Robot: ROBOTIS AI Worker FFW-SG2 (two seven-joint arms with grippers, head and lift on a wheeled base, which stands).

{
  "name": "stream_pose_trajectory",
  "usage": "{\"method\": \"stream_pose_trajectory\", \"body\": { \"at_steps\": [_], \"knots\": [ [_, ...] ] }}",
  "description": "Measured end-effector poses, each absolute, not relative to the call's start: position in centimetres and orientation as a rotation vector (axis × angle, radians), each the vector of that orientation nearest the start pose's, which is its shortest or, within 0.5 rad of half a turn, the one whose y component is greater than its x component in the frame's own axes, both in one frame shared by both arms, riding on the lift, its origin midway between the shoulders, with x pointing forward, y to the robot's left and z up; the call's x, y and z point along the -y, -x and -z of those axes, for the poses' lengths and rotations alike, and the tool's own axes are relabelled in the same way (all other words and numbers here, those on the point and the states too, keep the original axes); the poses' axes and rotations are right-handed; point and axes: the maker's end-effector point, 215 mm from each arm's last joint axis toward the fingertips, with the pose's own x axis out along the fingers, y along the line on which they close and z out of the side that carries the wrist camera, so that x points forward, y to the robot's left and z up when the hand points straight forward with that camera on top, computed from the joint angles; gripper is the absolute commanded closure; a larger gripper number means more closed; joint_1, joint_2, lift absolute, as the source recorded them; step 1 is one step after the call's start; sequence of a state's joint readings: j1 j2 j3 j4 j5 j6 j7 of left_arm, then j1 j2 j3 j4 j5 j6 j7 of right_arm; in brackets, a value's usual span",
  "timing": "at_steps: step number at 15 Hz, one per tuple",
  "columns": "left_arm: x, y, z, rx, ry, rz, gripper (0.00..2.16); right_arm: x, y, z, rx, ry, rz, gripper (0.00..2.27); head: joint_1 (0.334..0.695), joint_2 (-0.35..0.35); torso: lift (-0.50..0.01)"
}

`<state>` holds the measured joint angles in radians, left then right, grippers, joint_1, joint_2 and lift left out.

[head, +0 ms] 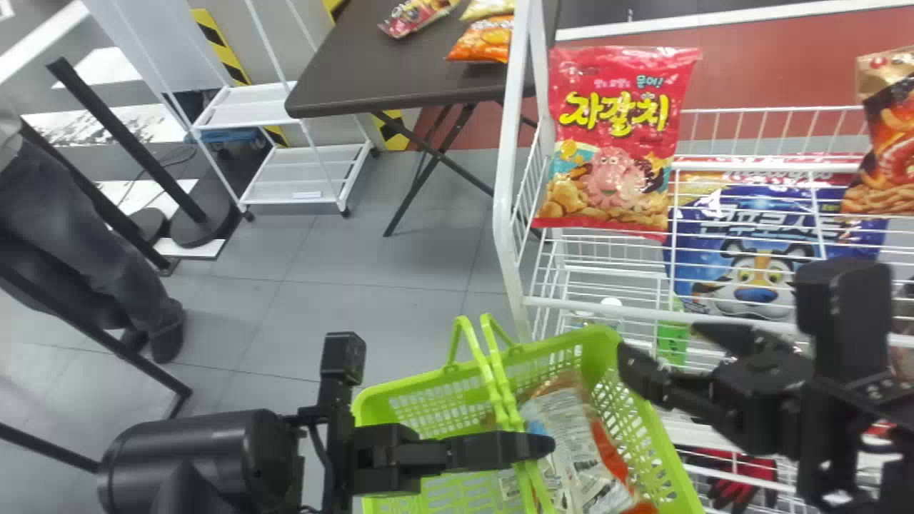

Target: Hold basket handle with left hand then pick Saewookkang with right hand and place into basket

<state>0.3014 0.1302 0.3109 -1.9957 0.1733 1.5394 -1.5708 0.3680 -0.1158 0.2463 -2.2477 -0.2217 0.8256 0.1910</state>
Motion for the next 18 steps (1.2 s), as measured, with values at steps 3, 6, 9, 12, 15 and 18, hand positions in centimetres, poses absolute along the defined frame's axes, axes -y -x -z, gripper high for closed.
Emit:
{"method": "stream_pose_trajectory", "body": {
  "at_steps": [3,6,9,12,15,18],
  "knots": [
    [-14.3,-26.3,38.7,-0.931,1.125,1.082,2.15,10.4,-42.6,38.0,-0.366,-0.146,-0.420,0.05,0.695,0.104,-0.018],
    [-14.2,-26.3,38.6,-0.930,1.126,1.083,2.15,16.0,-43.0,37.5,-0.226,-0.127,-0.329,0.05,0.695,-0.015,-0.018],
    [-14.0,-26.2,38.7,-0.933,1.128,1.085,2.15,19.0,-41.5,38.4,-0.162,-0.118,-0.280,0.05,0.695,-0.083,-0.018],
    [-13.8,-26.2,38.7,-0.935,1.130,1.090,2.15,20.1,-40.0,39.3,-0.129,-0.117,-0.252,0.05,0.695,-0.108,-0.018],
    [-13.6,-26.1,38.8,-0.936,1.134,1.089,2.15,21.0,-39.3,39.6,-0.118,-0.122,-0.226,0.05,0.695,-0.130,-0.018],
    [-13.6,-26.0,38.9,-0.938,1.137,1.087,2.15,21.4,-38.9,39.9,-0.116,-0.124,-0.215,0.05,0.695,-0.138,-0.018]
  ]
}}
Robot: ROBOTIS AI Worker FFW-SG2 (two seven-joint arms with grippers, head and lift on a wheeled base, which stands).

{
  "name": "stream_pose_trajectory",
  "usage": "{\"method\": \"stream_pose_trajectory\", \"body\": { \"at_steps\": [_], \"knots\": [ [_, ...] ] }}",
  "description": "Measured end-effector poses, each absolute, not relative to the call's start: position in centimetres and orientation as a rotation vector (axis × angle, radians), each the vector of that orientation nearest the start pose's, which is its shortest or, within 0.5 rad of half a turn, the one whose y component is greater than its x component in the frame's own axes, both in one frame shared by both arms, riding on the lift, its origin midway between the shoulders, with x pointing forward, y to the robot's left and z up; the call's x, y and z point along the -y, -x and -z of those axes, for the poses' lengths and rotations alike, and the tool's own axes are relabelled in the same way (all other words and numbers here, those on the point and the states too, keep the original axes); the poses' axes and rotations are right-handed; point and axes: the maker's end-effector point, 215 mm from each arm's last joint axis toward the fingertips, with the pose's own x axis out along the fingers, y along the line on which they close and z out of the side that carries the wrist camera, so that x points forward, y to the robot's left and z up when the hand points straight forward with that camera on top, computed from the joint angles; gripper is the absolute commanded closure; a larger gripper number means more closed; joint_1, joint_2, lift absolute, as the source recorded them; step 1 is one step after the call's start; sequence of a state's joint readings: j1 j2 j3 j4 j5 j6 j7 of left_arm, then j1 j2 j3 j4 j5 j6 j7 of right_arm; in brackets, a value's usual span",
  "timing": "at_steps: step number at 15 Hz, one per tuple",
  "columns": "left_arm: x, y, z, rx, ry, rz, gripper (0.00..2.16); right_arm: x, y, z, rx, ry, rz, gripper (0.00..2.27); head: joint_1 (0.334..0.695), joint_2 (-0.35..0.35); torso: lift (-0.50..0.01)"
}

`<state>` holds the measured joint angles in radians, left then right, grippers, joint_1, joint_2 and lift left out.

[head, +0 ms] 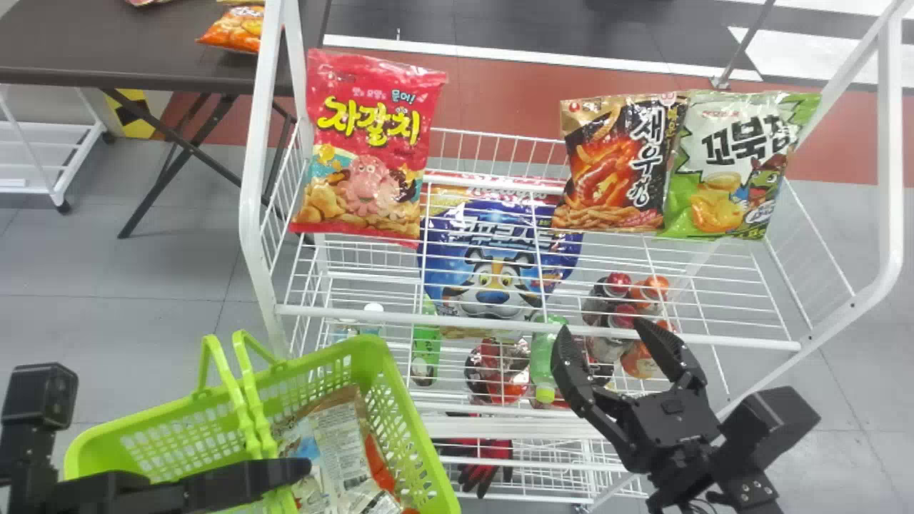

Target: Hold basket handle with left hand then pick Saewookkang with right hand and place into basket

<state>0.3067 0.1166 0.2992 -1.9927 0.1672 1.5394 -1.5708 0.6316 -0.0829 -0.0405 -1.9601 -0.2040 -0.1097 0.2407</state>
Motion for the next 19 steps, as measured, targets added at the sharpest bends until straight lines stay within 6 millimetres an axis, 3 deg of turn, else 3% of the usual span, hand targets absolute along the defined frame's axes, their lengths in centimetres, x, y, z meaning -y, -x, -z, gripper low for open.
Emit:
{"method": "stream_pose_trajectory", "body": {
  "at_steps": [19],
  "knots": [
    [-13.92,-26.03,39.01,-0.936,1.141,1.078,2.15,22.40,-38.57,40.00,-0.112,-0.132,-0.186,0.06,0.695,-0.150,-0.018]
  ]
}}
